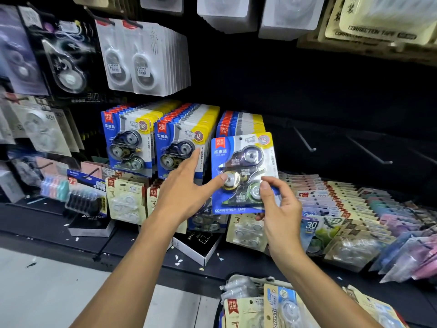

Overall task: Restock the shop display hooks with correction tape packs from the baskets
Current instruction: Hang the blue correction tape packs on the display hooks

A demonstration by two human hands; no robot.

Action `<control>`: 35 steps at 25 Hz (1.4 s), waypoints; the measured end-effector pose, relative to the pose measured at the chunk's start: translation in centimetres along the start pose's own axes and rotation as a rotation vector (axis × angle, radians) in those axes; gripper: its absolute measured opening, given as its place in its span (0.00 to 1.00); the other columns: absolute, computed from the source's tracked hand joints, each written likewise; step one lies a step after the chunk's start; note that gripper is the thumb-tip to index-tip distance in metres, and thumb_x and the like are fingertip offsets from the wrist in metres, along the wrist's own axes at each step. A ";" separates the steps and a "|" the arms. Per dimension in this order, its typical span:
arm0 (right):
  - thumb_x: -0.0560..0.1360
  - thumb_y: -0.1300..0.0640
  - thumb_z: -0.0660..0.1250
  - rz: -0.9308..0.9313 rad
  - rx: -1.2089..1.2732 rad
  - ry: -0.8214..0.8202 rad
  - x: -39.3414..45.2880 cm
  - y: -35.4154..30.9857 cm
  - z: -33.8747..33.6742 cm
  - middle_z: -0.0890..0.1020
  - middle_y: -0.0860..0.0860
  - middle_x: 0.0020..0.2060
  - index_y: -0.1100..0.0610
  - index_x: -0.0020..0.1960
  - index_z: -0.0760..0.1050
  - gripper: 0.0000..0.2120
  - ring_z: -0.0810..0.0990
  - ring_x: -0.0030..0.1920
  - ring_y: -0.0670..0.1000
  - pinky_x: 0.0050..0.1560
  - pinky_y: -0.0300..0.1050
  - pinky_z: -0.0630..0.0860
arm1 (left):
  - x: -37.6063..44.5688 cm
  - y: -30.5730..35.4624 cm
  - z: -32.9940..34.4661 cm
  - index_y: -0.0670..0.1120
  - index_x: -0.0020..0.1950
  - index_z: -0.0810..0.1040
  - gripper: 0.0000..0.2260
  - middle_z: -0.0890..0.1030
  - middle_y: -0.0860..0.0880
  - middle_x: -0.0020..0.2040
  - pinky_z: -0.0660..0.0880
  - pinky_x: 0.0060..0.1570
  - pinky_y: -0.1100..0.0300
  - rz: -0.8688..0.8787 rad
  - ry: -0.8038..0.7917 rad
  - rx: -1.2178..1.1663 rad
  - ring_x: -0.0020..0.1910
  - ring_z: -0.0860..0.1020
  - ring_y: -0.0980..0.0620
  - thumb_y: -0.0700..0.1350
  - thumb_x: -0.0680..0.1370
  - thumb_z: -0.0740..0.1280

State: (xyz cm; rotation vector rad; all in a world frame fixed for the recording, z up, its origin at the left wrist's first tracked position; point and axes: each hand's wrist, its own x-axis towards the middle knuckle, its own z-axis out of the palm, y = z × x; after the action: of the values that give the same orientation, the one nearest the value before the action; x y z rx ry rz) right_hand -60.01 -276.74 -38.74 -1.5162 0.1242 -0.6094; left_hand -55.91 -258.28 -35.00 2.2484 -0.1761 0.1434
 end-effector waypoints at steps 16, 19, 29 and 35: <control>0.78 0.49 0.69 0.235 -0.361 -0.288 4.5 0.4 1.4 0.79 0.44 0.58 0.43 0.65 0.78 0.15 0.79 0.55 0.50 0.54 0.45 0.74 | -0.4 0.6 0.1 0.61 0.83 0.48 0.43 0.56 0.55 0.83 0.59 0.76 0.47 -0.003 0.003 -0.012 0.81 0.56 0.50 0.70 0.75 0.65; 0.78 0.48 0.69 0.413 -0.343 -0.358 7.3 0.8 1.8 0.78 0.49 0.63 0.45 0.69 0.75 0.20 0.78 0.56 0.54 0.42 0.44 0.74 | -0.6 0.7 0.3 0.61 0.83 0.48 0.42 0.55 0.56 0.83 0.58 0.76 0.47 0.004 0.000 0.000 0.81 0.56 0.50 0.70 0.75 0.65; 0.68 0.31 0.71 0.270 -0.612 -0.343 7.4 2.4 -8.3 0.60 0.46 0.79 0.38 0.79 0.56 0.45 0.63 0.77 0.52 0.73 0.58 0.67 | -0.1 4.1 5.8 0.60 0.83 0.47 0.41 0.55 0.54 0.83 0.57 0.77 0.48 0.136 -0.076 0.075 0.81 0.55 0.49 0.70 0.76 0.63; 0.67 0.27 0.69 0.287 -0.919 -0.089 2.4 0.1 -28.7 0.56 0.46 0.80 0.39 0.81 0.47 0.51 0.57 0.79 0.53 0.75 0.56 0.62 | -3.8 12.5 17.7 0.56 0.84 0.49 0.42 0.56 0.53 0.83 0.56 0.77 0.54 0.351 -0.274 0.092 0.81 0.56 0.51 0.69 0.76 0.63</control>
State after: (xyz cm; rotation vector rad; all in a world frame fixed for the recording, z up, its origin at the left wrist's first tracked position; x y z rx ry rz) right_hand -70.70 -303.46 -40.41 -2.3472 0.6055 -0.2418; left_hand -61.13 -279.56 -37.25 2.3041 -0.7246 0.0282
